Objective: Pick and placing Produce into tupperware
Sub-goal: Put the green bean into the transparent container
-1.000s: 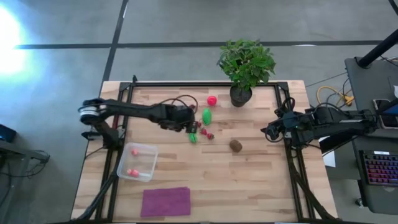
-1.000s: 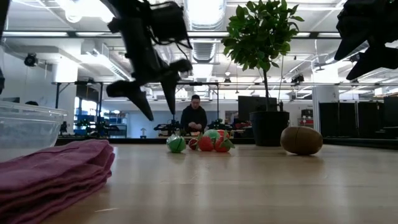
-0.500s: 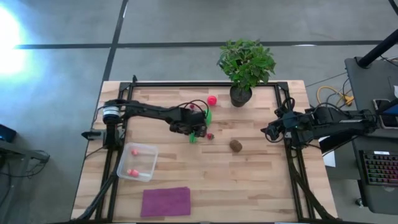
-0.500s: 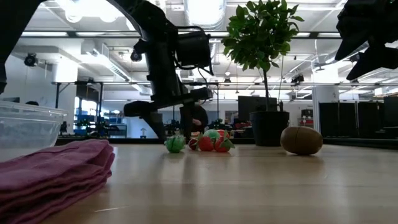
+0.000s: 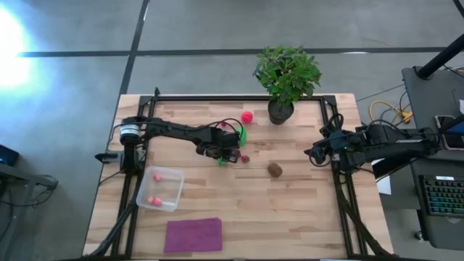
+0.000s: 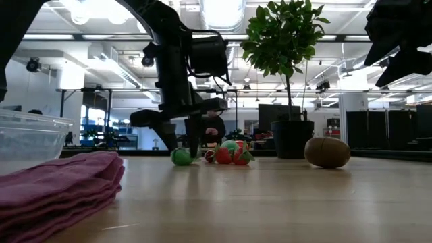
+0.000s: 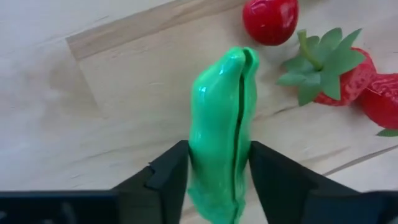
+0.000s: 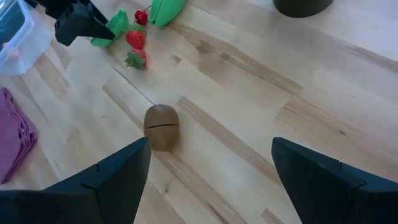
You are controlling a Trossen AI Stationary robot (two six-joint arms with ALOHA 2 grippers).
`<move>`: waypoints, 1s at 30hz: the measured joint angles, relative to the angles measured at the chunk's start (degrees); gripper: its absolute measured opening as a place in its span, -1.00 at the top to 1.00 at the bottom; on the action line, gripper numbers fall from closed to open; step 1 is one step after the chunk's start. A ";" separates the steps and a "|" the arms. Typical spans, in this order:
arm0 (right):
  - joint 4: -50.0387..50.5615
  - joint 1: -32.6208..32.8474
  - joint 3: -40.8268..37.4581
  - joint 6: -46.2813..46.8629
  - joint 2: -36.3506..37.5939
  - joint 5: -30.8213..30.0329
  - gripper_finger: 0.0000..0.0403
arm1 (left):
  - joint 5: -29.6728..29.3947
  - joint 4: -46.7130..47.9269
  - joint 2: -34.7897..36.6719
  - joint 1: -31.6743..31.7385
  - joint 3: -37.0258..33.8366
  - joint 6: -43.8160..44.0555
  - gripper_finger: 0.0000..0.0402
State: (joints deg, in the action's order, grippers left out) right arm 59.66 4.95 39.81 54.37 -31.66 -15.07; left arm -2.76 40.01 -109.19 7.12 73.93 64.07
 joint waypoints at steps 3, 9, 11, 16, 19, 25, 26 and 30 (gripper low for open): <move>0.00 0.00 0.00 0.00 0.00 -0.02 -0.62 | -0.13 -0.24 0.15 0.00 0.04 -1.01 0.39; 0.00 0.02 0.00 0.02 0.00 -0.04 -0.62 | -0.26 -0.57 0.15 -0.02 0.13 -1.88 0.45; 0.00 0.00 0.00 0.07 0.00 -0.05 -0.62 | -0.24 -0.51 0.33 -0.06 0.13 -2.12 0.45; -0.02 0.00 0.00 0.20 0.01 -0.07 -0.62 | -0.10 0.92 4.00 -0.52 0.80 -3.53 0.46; -0.02 0.00 -0.08 0.20 0.02 -0.07 -0.62 | -2.39 5.18 7.88 -1.26 1.14 -3.54 0.47; 0.09 0.02 -0.20 0.15 0.00 -0.07 -0.62 | -5.16 20.46 16.91 -2.73 1.07 -2.90 0.47; 0.11 0.00 -0.20 0.17 0.02 -0.07 -0.62 | -5.21 24.11 18.62 -3.27 1.06 -2.40 0.47; 0.09 0.00 -0.20 0.38 0.09 0.00 -0.62 | -1.00 40.07 24.90 -5.89 1.03 -1.00 0.47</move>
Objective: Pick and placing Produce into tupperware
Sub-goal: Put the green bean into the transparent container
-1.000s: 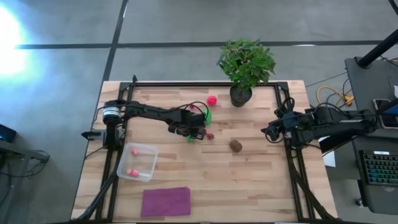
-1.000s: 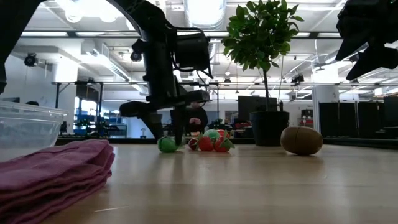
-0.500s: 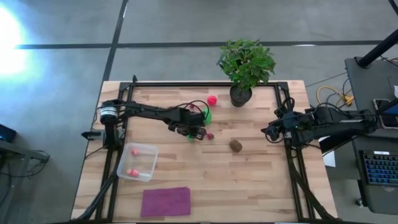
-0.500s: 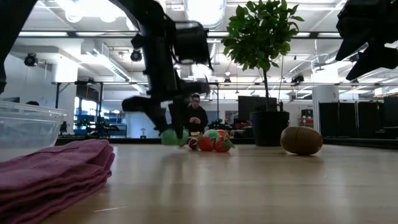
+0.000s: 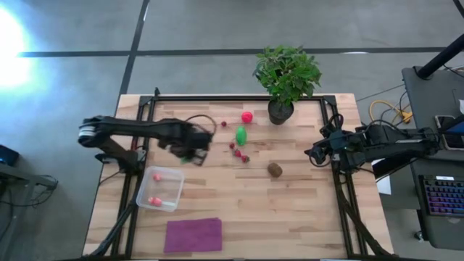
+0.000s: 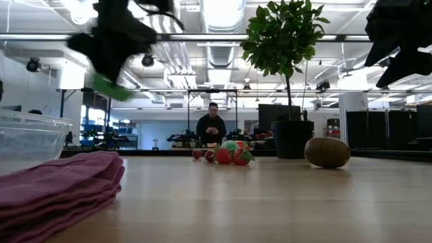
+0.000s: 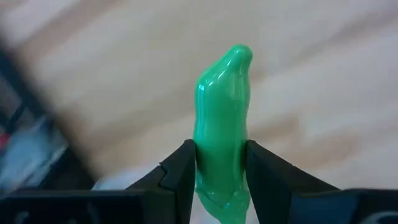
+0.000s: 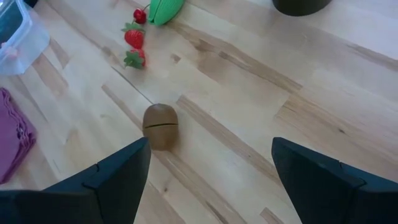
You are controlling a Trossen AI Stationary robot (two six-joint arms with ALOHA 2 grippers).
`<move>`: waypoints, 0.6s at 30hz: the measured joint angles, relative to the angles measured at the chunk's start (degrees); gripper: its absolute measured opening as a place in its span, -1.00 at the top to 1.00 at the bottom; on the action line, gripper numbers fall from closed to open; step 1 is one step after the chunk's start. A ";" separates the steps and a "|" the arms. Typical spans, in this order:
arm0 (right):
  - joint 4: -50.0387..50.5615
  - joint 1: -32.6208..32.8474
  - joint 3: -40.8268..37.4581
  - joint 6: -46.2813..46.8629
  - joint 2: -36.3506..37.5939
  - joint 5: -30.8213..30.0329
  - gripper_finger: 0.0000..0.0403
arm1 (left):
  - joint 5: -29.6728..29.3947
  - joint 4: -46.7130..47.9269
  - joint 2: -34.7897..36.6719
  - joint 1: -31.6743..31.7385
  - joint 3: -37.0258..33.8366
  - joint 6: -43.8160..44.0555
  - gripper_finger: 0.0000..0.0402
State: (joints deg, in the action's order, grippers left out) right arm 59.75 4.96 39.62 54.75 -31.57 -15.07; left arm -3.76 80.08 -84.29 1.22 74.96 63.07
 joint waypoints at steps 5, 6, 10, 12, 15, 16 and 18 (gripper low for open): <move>-0.07 0.02 0.00 -0.20 0.00 0.00 -0.62 | 7.68 8.40 6.76 -3.64 -0.47 6.79 0.47; -0.07 0.02 -0.02 -0.34 -0.02 0.00 -0.62 | 7.82 7.96 7.71 -4.51 -0.73 9.23 0.47; -0.07 0.02 -0.04 -0.40 0.00 0.00 -0.62 | 7.54 7.14 10.48 -8.38 -3.97 20.30 0.47; -0.09 0.02 -0.08 -0.38 -0.02 0.00 -0.62 | 7.71 6.95 10.99 -11.56 -6.80 25.10 0.47; -0.15 0.01 -0.12 -0.38 -0.02 0.00 -0.62 | 9.55 1.24 11.35 -16.21 -11.65 30.80 0.47; -0.15 0.02 -0.15 -0.38 -0.01 0.02 -0.62 | 10.23 -1.91 11.39 -17.54 -13.48 32.18 0.47; -0.17 0.02 -0.29 -0.43 -0.02 0.02 -0.62 | 10.76 -7.38 11.34 -19.80 -16.79 34.73 0.47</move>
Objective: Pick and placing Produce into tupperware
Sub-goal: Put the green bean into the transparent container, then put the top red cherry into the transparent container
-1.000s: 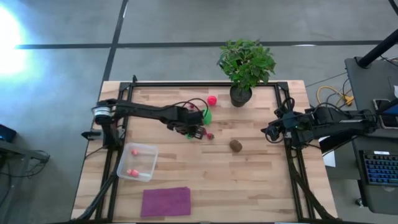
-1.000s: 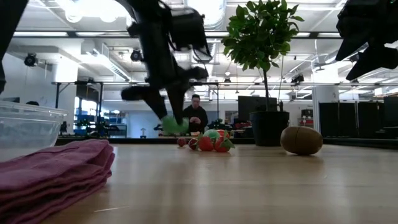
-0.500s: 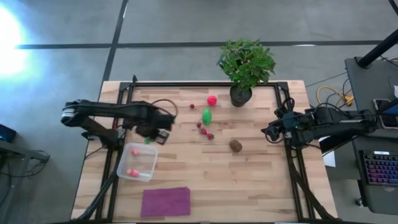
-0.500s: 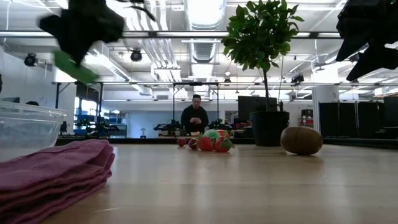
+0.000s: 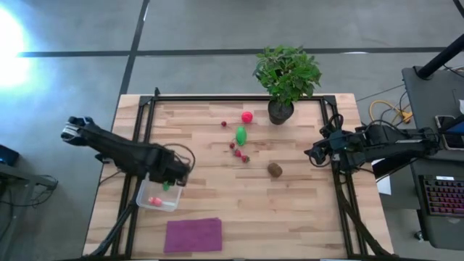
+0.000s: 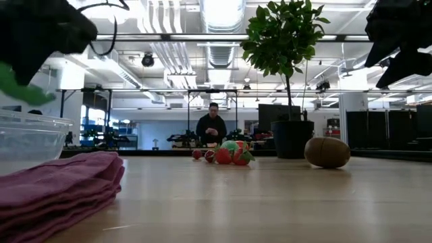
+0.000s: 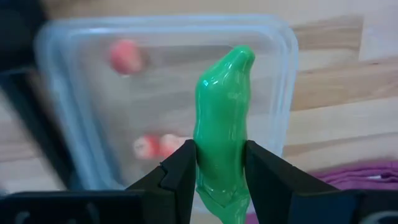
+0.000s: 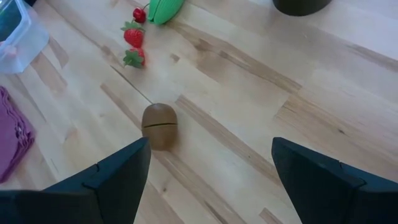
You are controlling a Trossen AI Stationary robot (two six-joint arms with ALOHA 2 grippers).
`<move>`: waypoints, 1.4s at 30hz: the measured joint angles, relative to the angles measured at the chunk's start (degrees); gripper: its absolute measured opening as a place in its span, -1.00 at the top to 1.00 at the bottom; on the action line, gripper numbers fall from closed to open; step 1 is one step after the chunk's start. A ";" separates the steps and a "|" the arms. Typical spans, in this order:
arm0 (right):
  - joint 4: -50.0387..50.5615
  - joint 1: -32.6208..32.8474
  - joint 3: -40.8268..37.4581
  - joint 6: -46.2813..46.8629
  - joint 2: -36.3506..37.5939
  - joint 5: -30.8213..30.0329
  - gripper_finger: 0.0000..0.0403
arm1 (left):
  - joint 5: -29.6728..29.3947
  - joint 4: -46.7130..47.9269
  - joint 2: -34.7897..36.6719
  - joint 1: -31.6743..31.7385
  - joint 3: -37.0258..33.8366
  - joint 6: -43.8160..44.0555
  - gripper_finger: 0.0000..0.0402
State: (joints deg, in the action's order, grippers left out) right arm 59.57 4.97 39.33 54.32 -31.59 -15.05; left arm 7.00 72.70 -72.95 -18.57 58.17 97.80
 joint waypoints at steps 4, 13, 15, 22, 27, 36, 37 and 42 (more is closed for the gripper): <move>-0.01 0.00 -0.04 -0.26 0.01 0.01 -0.62 | 0.07 -5.63 -0.96 -2.25 -5.18 3.90 0.47; 0.00 -0.02 -0.04 -0.13 0.04 0.51 -0.62 | -1.40 -6.51 -3.18 -4.26 -7.15 3.89 0.31; 0.00 -0.01 -0.04 -0.17 0.04 0.51 -0.62 | -1.40 -6.48 -3.19 -4.31 -6.97 3.89 0.19; 0.02 -0.01 -0.04 -0.32 0.04 0.49 -0.62 | -1.42 -6.31 -3.08 -4.32 -4.47 1.17 -0.26; 0.02 -0.02 -0.06 -0.30 0.04 0.51 -0.62 | -16.96 -11.16 -2.99 -4.37 4.72 -19.94 -0.31; 0.01 -0.01 -0.08 1.21 0.01 0.49 -0.62 | -31.56 -20.57 -4.10 10.71 10.71 -67.54 -0.10; 0.02 -0.01 -0.08 1.42 0.00 0.49 -0.62 | -29.94 -21.88 -4.71 13.69 10.58 -72.01 -0.08; 0.02 -0.02 -0.08 2.65 0.02 0.49 -0.62 | -21.85 -30.23 -9.39 25.61 11.46 -101.16 -0.01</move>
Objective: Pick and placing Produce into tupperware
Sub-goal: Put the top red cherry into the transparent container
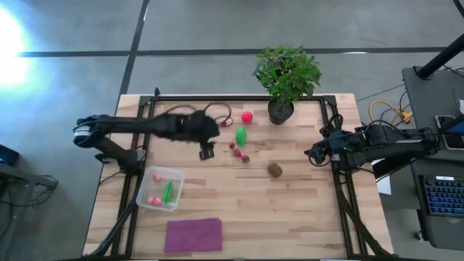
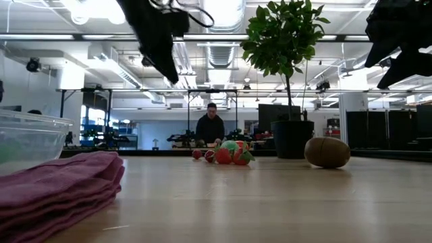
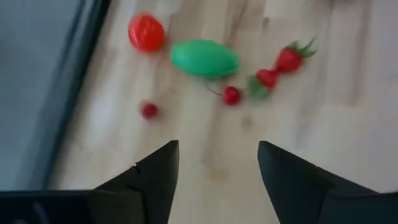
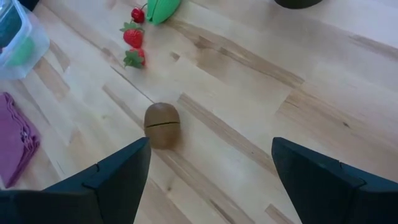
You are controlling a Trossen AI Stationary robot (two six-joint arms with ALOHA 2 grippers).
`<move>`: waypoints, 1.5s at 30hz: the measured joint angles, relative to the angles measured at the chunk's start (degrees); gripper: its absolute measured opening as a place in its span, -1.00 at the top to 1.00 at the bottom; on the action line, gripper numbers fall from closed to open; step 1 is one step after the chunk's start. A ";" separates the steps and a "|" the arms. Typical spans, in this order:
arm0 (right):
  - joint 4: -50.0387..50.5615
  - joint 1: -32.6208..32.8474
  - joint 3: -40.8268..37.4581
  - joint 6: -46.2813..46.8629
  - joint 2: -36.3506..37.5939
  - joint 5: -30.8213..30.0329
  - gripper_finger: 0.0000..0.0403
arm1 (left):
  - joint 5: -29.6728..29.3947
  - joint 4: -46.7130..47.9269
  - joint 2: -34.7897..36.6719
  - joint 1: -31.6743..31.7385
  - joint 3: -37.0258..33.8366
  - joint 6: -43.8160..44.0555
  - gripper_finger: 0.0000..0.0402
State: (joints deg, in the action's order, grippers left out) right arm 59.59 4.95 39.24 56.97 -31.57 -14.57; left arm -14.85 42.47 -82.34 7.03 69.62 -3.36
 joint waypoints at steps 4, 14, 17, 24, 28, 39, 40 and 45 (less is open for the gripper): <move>0.00 0.00 0.00 0.97 -0.05 -0.01 -0.62 | 0.97 -0.02 -4.49 4.86 3.00 -22.33 0.00; 0.00 0.01 -0.07 5.73 -0.09 -1.60 -0.62 | 8.43 4.64 -19.10 16.56 11.02 -33.37 0.00; 0.02 0.02 -0.07 7.05 -0.09 -2.01 -0.62 | 9.68 7.96 -23.13 18.31 15.41 -34.88 0.00; 0.22 0.00 -0.17 8.63 -0.09 -2.21 -0.62 | 13.08 9.09 -30.29 19.87 23.56 -41.09 0.00; 0.20 0.01 -0.23 9.07 -0.09 -2.62 -0.62 | 15.85 9.09 -33.69 20.78 25.91 -40.96 0.00; 0.20 0.02 -0.62 9.02 -0.09 -2.60 -0.62 | 17.47 9.14 -35.92 21.87 25.66 -40.50 0.00; 0.19 0.01 -0.72 9.02 -0.09 -2.61 -0.62 | 17.62 9.10 -36.19 21.89 25.64 -40.48 0.00; 0.20 0.02 -1.18 9.05 -0.09 -2.60 -0.62 | 17.86 9.05 -37.99 21.85 25.57 -40.07 0.00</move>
State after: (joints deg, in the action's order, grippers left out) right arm 59.79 4.97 38.06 66.02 -31.66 -17.17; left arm 3.01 51.52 -120.34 28.88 95.20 -43.43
